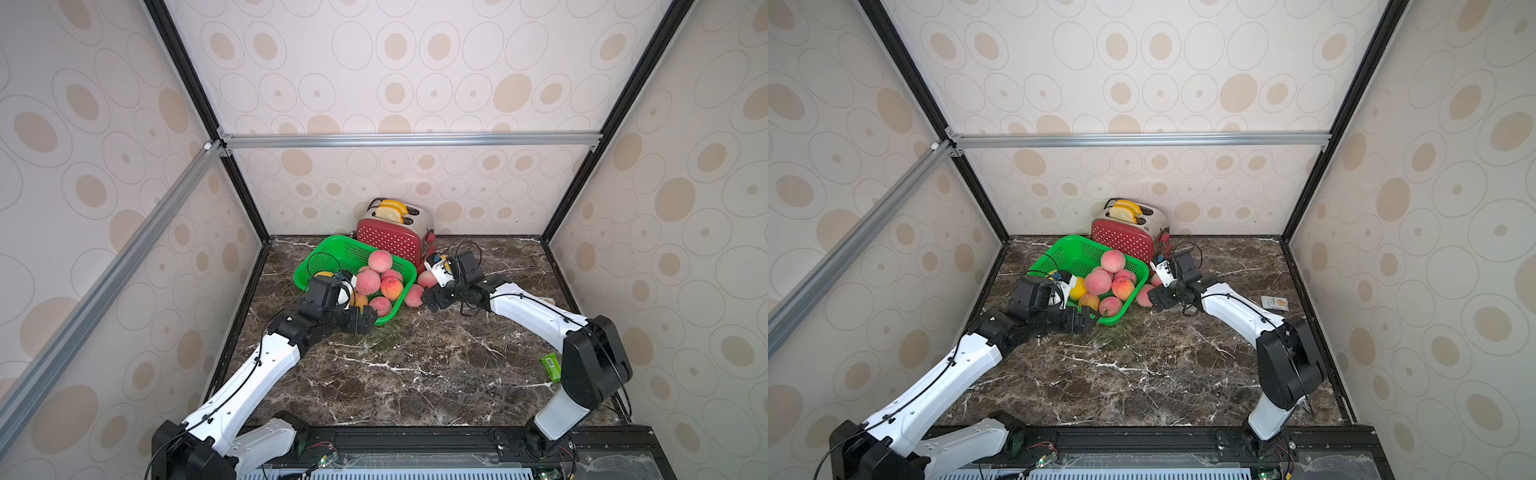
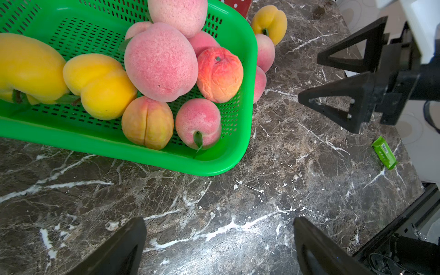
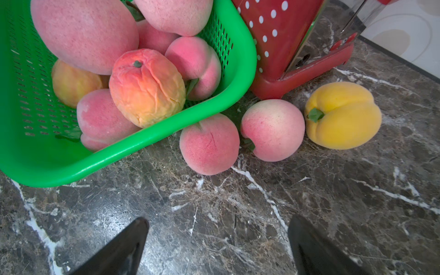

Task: Put the peaches into the basket
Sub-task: Place the peach in the basket, then pick up the peach from the center of the board.

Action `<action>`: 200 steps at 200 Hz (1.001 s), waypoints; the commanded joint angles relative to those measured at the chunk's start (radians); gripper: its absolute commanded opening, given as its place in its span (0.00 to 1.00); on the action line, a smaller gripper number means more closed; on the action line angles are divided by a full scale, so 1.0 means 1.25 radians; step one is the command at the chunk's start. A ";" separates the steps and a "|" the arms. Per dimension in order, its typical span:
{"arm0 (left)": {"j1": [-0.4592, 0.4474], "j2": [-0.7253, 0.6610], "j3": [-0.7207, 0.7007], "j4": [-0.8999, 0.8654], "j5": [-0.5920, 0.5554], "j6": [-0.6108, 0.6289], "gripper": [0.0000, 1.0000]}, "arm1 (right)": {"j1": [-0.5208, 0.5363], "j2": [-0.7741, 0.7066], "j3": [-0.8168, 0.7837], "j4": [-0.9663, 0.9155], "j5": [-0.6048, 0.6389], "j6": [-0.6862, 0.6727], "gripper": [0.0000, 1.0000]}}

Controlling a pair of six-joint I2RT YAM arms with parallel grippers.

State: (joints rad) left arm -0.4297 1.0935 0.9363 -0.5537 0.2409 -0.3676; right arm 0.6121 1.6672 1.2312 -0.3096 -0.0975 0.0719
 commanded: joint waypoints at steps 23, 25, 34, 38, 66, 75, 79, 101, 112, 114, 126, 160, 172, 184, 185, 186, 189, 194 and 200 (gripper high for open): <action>0.004 0.001 0.016 0.012 0.000 -0.009 0.99 | 0.001 0.044 -0.005 0.063 -0.038 0.013 0.97; 0.004 0.001 0.017 0.012 0.000 -0.009 0.99 | 0.001 0.048 -0.005 0.065 -0.040 0.014 0.96; 0.004 0.005 0.019 0.014 -0.001 -0.009 0.99 | 0.001 0.059 -0.006 0.070 -0.042 0.017 0.97; 0.004 0.007 0.020 0.015 -0.001 -0.009 0.99 | 0.001 0.064 -0.007 0.073 -0.043 0.017 0.96; 0.004 0.016 0.019 0.024 0.003 -0.010 0.99 | 0.001 0.099 -0.013 0.093 -0.046 0.014 0.97; 0.004 0.018 0.020 0.026 0.009 -0.011 0.99 | 0.001 0.111 -0.011 0.094 -0.044 0.009 0.97; 0.004 0.018 0.021 0.026 0.011 -0.012 0.99 | 0.001 0.117 -0.008 0.095 -0.046 0.007 0.97; 0.004 0.014 0.026 0.028 0.013 -0.013 0.99 | 0.001 0.132 -0.007 0.113 -0.057 0.007 0.97; 0.004 0.013 0.029 0.026 0.012 -0.012 0.99 | 0.002 0.140 -0.004 0.122 -0.066 0.009 0.97; 0.004 0.013 0.029 0.027 0.013 -0.012 0.99 | 0.001 0.142 -0.004 0.123 -0.067 0.010 0.97; 0.004 0.013 0.028 0.025 0.013 -0.012 0.99 | 0.002 0.154 0.001 0.130 -0.075 0.013 0.97; 0.004 0.007 0.040 0.023 0.018 -0.014 0.99 | 0.002 0.188 0.021 0.142 -0.090 0.020 0.97; 0.004 0.010 0.054 0.022 0.019 -0.014 0.99 | 0.002 0.201 0.032 0.138 -0.094 0.023 0.97; 0.004 0.015 0.067 0.020 0.019 -0.012 0.99 | 0.002 0.210 0.041 0.140 -0.094 0.025 0.96; 0.004 0.016 0.069 0.020 0.019 -0.012 0.99 | 0.001 0.211 0.041 0.141 -0.094 0.026 0.96; 0.004 0.017 0.070 0.021 0.019 -0.012 0.99 | 0.002 0.211 0.042 0.141 -0.094 0.025 0.96; 0.004 0.018 0.073 0.021 0.021 -0.012 0.99 | 0.001 0.212 0.043 0.142 -0.094 0.026 0.96; 0.004 0.021 0.077 0.020 0.021 -0.011 0.99 | 0.001 0.215 0.046 0.143 -0.095 0.027 0.96; 0.004 0.025 0.080 0.022 0.023 -0.010 0.99 | 0.001 0.217 0.050 0.145 -0.096 0.026 0.96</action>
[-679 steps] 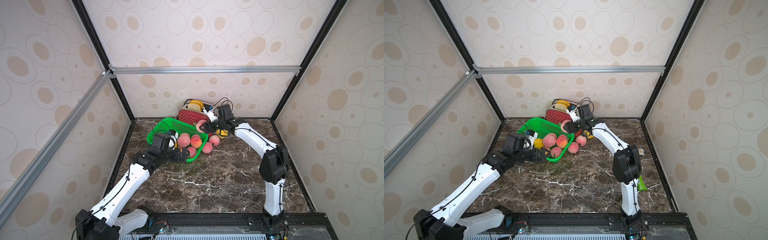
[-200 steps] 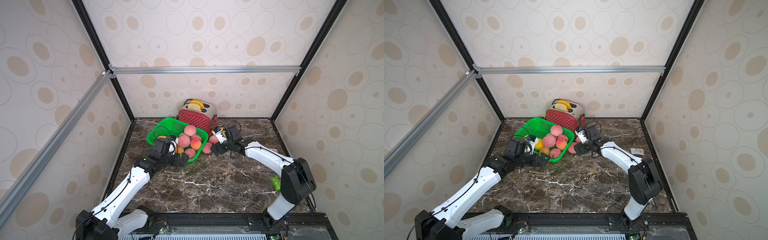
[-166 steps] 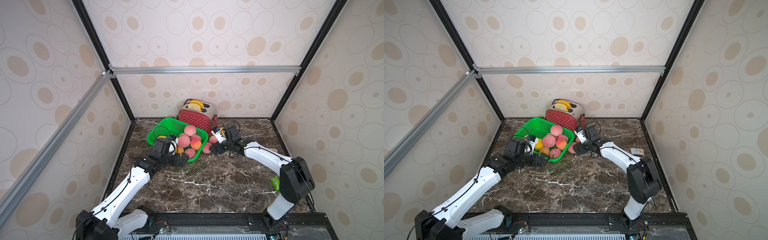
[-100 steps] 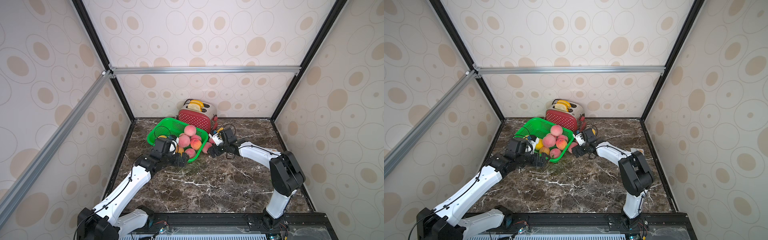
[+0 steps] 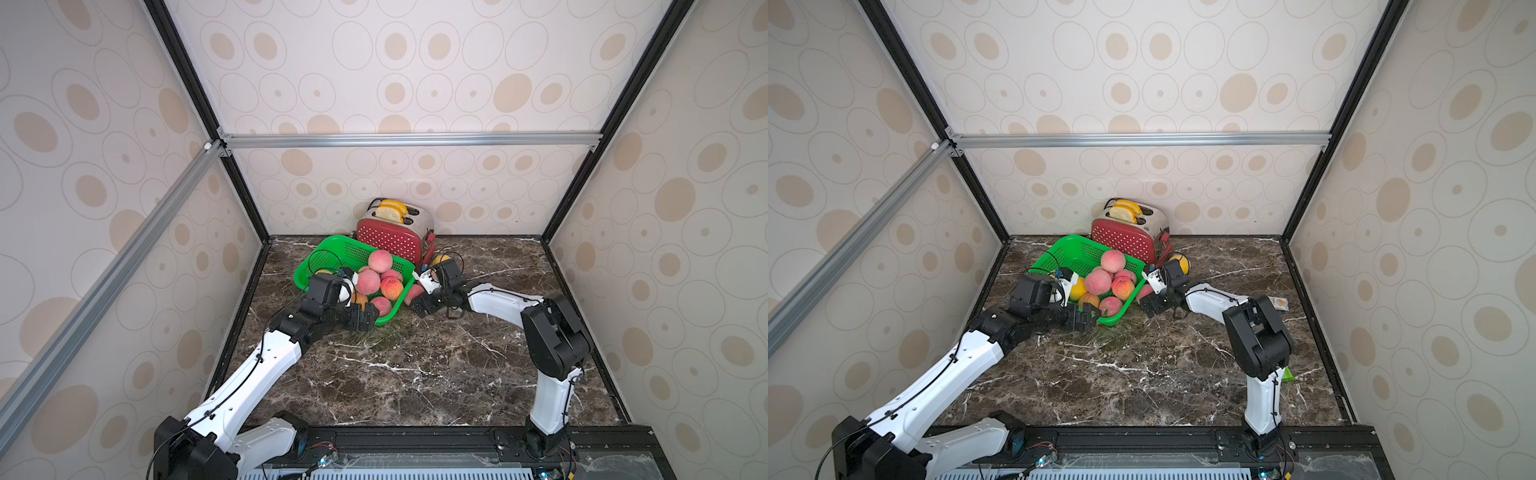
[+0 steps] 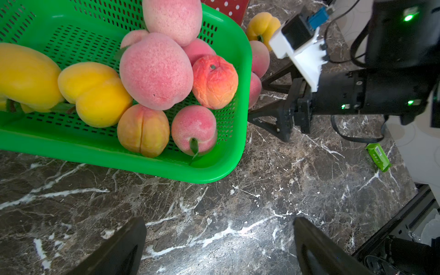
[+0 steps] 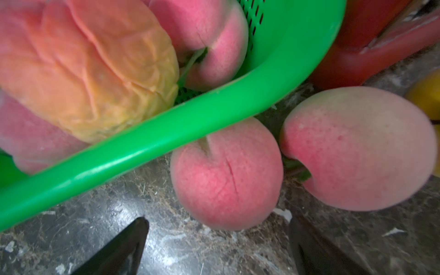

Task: Put the peaches into the basket
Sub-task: Pick up the peach from the center of the board.

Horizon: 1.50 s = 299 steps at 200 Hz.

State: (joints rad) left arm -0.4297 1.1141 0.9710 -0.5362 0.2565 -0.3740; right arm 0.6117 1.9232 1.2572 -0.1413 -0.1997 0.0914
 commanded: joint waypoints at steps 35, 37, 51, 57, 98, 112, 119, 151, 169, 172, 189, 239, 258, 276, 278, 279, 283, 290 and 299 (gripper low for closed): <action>0.005 0.015 0.050 0.015 0.017 -0.010 0.99 | 0.002 0.029 0.046 0.014 -0.018 0.012 0.96; 0.004 0.015 0.049 0.015 0.018 -0.009 0.99 | 0.002 0.030 0.048 0.014 -0.019 0.013 0.96; 0.004 0.016 0.044 0.017 0.018 -0.010 0.99 | 0.002 0.037 0.052 0.015 -0.021 0.013 0.95; 0.004 0.017 0.042 0.017 0.018 -0.010 0.99 | 0.002 0.040 0.054 0.016 -0.022 0.015 0.95; 0.004 0.022 0.042 0.019 0.017 -0.009 0.99 | 0.002 0.059 0.064 0.017 -0.037 0.019 0.93; 0.004 0.026 0.044 0.020 0.017 -0.010 0.99 | 0.002 0.061 0.064 0.017 -0.038 0.019 0.93; 0.005 0.028 0.045 0.021 0.018 -0.010 0.99 | 0.002 0.063 0.065 0.018 -0.038 0.018 0.92; 0.004 0.030 0.043 0.023 0.017 -0.008 0.99 | 0.001 0.063 0.063 0.017 -0.040 0.015 0.86; 0.004 0.029 0.043 0.020 0.016 -0.007 0.99 | 0.002 0.060 0.059 0.021 -0.040 0.014 0.79; 0.004 0.029 0.043 0.020 0.016 -0.007 0.99 | 0.002 0.059 0.059 0.021 -0.039 0.015 0.78; 0.004 0.024 0.040 0.020 0.014 -0.008 0.99 | 0.002 0.059 0.058 0.019 -0.040 0.014 0.77; 0.004 0.025 0.038 0.014 0.017 -0.004 0.99 | 0.002 0.004 0.008 0.033 -0.029 0.019 0.74; 0.004 0.024 0.034 0.013 0.014 -0.003 0.99 | 0.002 -0.035 -0.015 0.025 -0.022 0.019 0.74; 0.004 0.022 0.034 0.010 0.015 -0.002 0.99 | 0.002 -0.074 -0.042 0.023 -0.018 0.024 0.74; 0.004 0.022 0.034 0.009 0.014 -0.001 0.99 | 0.002 -0.077 -0.045 0.022 -0.018 0.025 0.74; 0.004 0.022 0.034 0.009 0.014 -0.001 0.99 | 0.002 -0.079 -0.047 0.022 -0.017 0.025 0.74; 0.005 0.021 0.034 0.008 0.014 -0.001 0.99 | 0.002 -0.087 -0.052 0.021 -0.016 0.027 0.74; 0.004 0.019 0.035 0.005 0.013 0.001 0.99 | 0.002 -0.103 -0.061 0.019 -0.014 0.028 0.74; 0.004 0.016 0.036 0.001 0.010 0.002 0.99 | 0.002 -0.123 -0.072 0.016 -0.009 0.030 0.74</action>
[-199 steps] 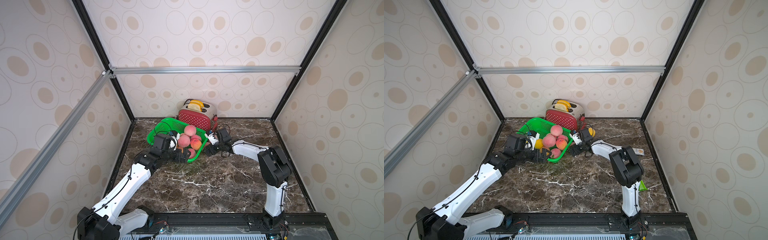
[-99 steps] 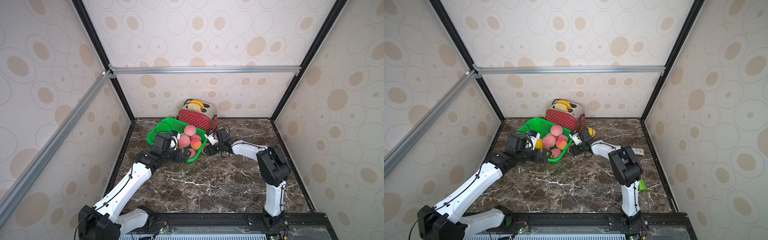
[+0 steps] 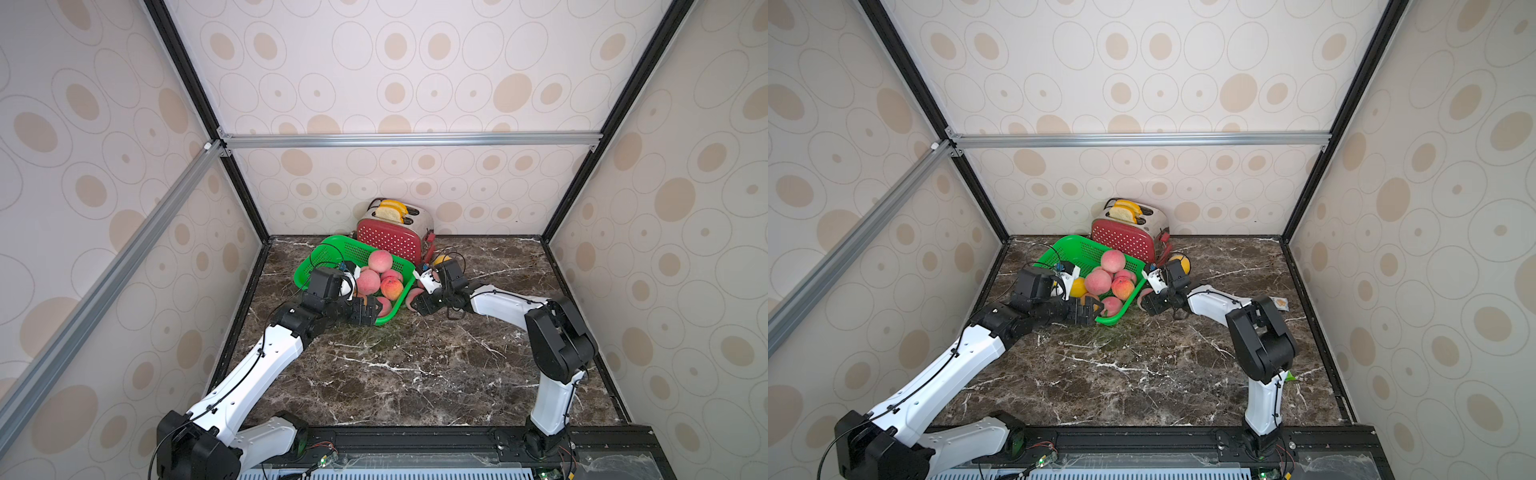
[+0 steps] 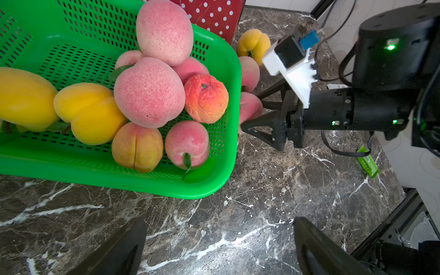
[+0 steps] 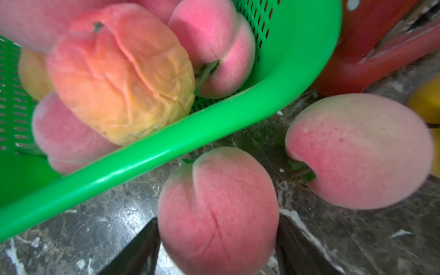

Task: Put the peaches into the basket
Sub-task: Pick up the peach from the center of the board, then place the peach in the basket.

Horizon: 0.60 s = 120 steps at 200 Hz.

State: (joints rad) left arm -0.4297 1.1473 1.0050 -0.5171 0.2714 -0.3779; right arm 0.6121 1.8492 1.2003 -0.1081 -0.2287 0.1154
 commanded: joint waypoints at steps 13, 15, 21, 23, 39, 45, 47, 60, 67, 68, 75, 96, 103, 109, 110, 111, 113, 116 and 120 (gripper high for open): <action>0.005 -0.014 0.008 -0.018 -0.007 0.007 0.99 | 0.003 -0.092 -0.037 -0.020 0.016 0.010 0.74; 0.005 -0.014 0.008 -0.019 -0.008 0.007 0.99 | 0.003 -0.097 -0.038 -0.023 0.017 0.009 0.74; 0.004 -0.016 0.007 -0.021 -0.009 0.009 0.99 | 0.003 -0.112 -0.041 -0.030 0.020 0.008 0.74; 0.004 -0.016 0.007 -0.022 -0.011 0.009 0.99 | 0.003 -0.118 -0.042 -0.033 0.020 0.008 0.74; 0.005 -0.023 0.010 -0.030 -0.018 0.014 0.99 | 0.003 -0.155 -0.041 -0.044 0.025 0.004 0.74; 0.004 -0.026 0.012 -0.032 -0.022 0.016 0.99 | 0.003 -0.167 -0.037 -0.048 0.024 0.004 0.74; 0.004 -0.027 0.012 -0.033 -0.024 0.016 0.99 | 0.003 -0.170 -0.034 -0.049 0.024 0.004 0.74; 0.005 -0.028 0.020 -0.039 -0.029 0.016 0.99 | 0.005 -0.179 -0.007 -0.062 0.014 0.003 0.75; 0.004 -0.027 0.023 -0.039 -0.030 0.015 0.99 | 0.006 -0.177 0.014 -0.073 0.010 0.001 0.75; 0.004 -0.027 0.023 -0.039 -0.030 0.015 0.99 | 0.007 -0.176 0.018 -0.074 0.010 0.000 0.75; 0.004 -0.027 0.025 -0.039 -0.030 0.014 0.99 | 0.011 -0.173 0.041 -0.082 0.010 -0.004 0.75; 0.004 -0.031 0.029 -0.040 -0.034 0.010 0.99 | 0.014 -0.146 0.100 -0.088 0.008 -0.012 0.74; 0.004 -0.036 0.030 -0.044 -0.040 0.012 0.99 | 0.014 -0.132 0.123 -0.091 0.003 -0.013 0.75; 0.006 -0.041 0.034 -0.052 -0.049 0.015 0.99 | 0.015 -0.120 0.143 -0.095 -0.004 -0.014 0.75; 0.006 -0.042 0.035 -0.054 -0.050 0.016 0.99 | 0.016 -0.117 0.146 -0.095 -0.004 -0.014 0.75; 0.006 -0.044 0.036 -0.056 -0.052 0.017 0.99 | 0.015 -0.114 0.148 -0.096 -0.005 -0.015 0.74; 0.006 -0.045 0.038 -0.060 -0.057 0.019 0.99 | 0.015 -0.111 0.154 -0.097 -0.006 -0.016 0.75; 0.007 -0.049 0.040 -0.065 -0.064 0.023 0.99 | 0.015 -0.105 0.164 -0.097 -0.010 -0.015 0.75; 0.007 -0.054 0.042 -0.070 -0.071 0.027 0.99 | 0.015 -0.097 0.175 -0.098 -0.013 -0.015 0.75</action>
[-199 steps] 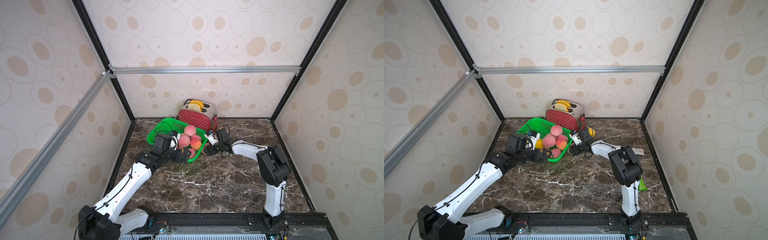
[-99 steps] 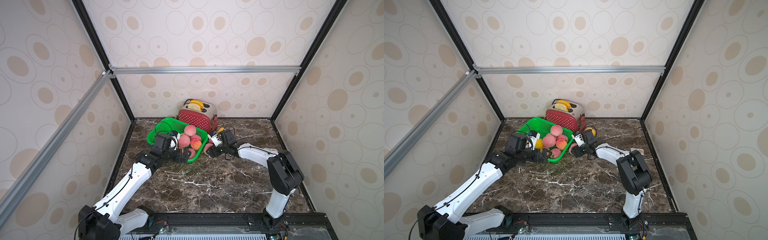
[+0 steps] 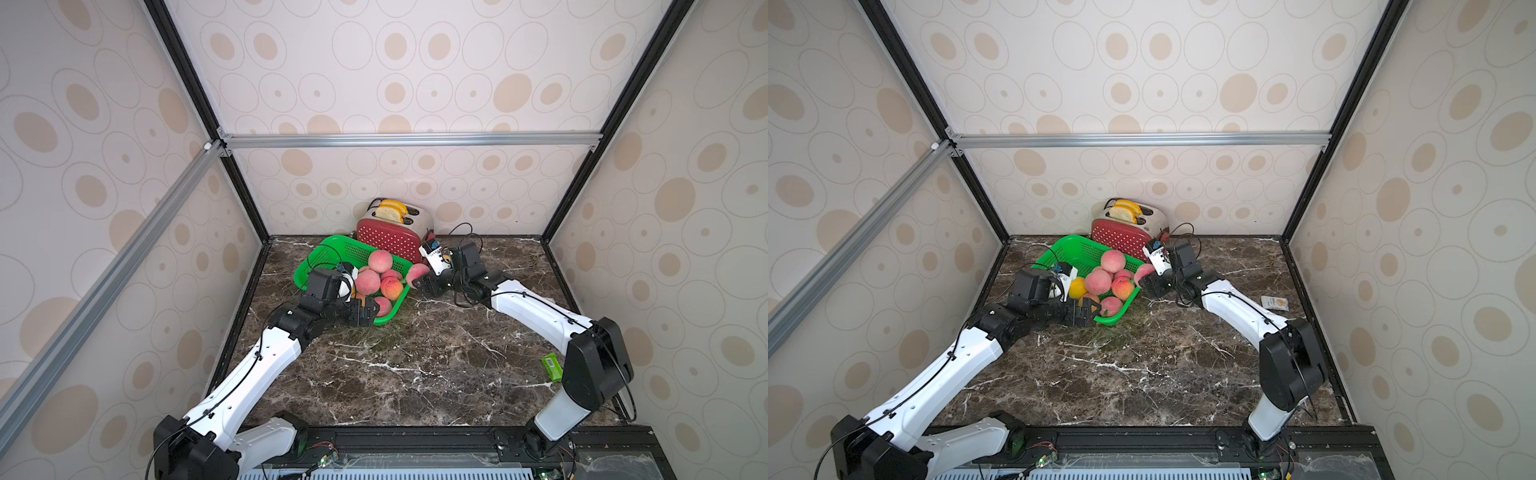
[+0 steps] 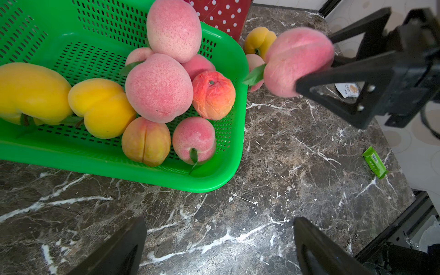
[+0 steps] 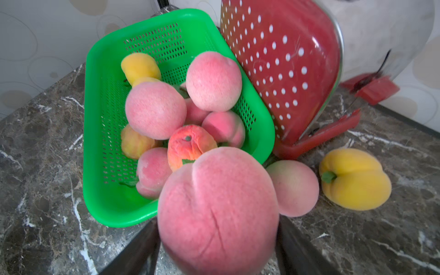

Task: Put the peaches into the basket
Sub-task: Place the peach in the basket.

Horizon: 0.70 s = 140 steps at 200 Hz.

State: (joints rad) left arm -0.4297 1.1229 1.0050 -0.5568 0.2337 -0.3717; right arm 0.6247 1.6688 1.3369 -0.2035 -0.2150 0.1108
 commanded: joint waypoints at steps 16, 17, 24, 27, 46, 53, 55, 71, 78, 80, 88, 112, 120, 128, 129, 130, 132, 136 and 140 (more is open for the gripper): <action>0.017 -0.052 0.054 -0.054 -0.048 0.038 0.99 | 0.010 0.078 0.111 -0.023 -0.033 -0.012 0.75; 0.019 -0.052 0.055 -0.054 -0.045 0.038 0.99 | 0.011 0.080 0.113 -0.023 -0.033 -0.013 0.75; 0.030 -0.055 0.060 -0.081 -0.029 0.040 0.99 | 0.015 0.092 0.133 -0.025 -0.034 -0.015 0.75; 0.035 -0.057 0.061 -0.083 -0.021 0.041 0.99 | 0.019 0.098 0.144 -0.026 -0.034 -0.018 0.75; 0.071 -0.063 0.055 -0.081 0.014 0.036 0.99 | 0.034 0.141 0.206 -0.039 -0.032 -0.032 0.75; 0.090 -0.061 0.049 -0.078 0.029 0.033 0.99 | 0.038 0.157 0.231 -0.044 -0.037 -0.033 0.75; 0.094 -0.061 0.047 -0.078 0.033 0.031 0.99 | 0.039 0.162 0.238 -0.045 -0.039 -0.034 0.75; 0.131 -0.059 0.033 -0.068 0.067 0.023 0.99 | 0.045 0.197 0.285 -0.049 -0.051 -0.032 0.74; 0.141 -0.060 0.028 -0.068 0.073 0.021 0.99 | 0.047 0.209 0.302 -0.050 -0.061 -0.032 0.75; 0.144 -0.060 0.026 -0.068 0.073 0.021 0.99 | 0.048 0.213 0.308 -0.049 -0.063 -0.032 0.75; 0.151 -0.061 0.022 -0.066 0.073 0.021 0.99 | 0.053 0.226 0.326 -0.043 -0.070 -0.031 0.74; 0.163 -0.066 -0.002 -0.030 0.077 0.018 0.99 | 0.077 0.268 0.362 0.002 -0.080 -0.044 0.75; 0.165 -0.068 -0.011 -0.027 0.077 0.017 0.99 | 0.082 0.291 0.388 0.001 -0.090 -0.045 0.75; 0.166 -0.072 -0.023 -0.019 0.077 0.013 0.99 | 0.087 0.310 0.403 0.014 -0.101 -0.042 0.75; 0.166 -0.072 -0.025 -0.018 0.078 0.012 0.99 | 0.088 0.311 0.404 0.017 -0.103 -0.042 0.75; 0.166 -0.073 -0.026 -0.017 0.078 0.012 0.99 | 0.088 0.313 0.406 0.020 -0.103 -0.041 0.75; 0.165 -0.075 -0.029 -0.015 0.078 0.012 0.99 | 0.089 0.318 0.409 0.023 -0.105 -0.041 0.75; 0.166 -0.080 -0.035 -0.009 0.081 0.009 0.99 | 0.092 0.327 0.416 0.029 -0.107 -0.041 0.75; 0.166 -0.087 -0.041 -0.002 0.081 0.005 0.99 | 0.096 0.336 0.425 0.031 -0.108 -0.041 0.75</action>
State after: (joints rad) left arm -0.2295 1.0481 0.9890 -0.5972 0.3119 -0.3515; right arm 0.7155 2.0274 1.8118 -0.2115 -0.3088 0.0700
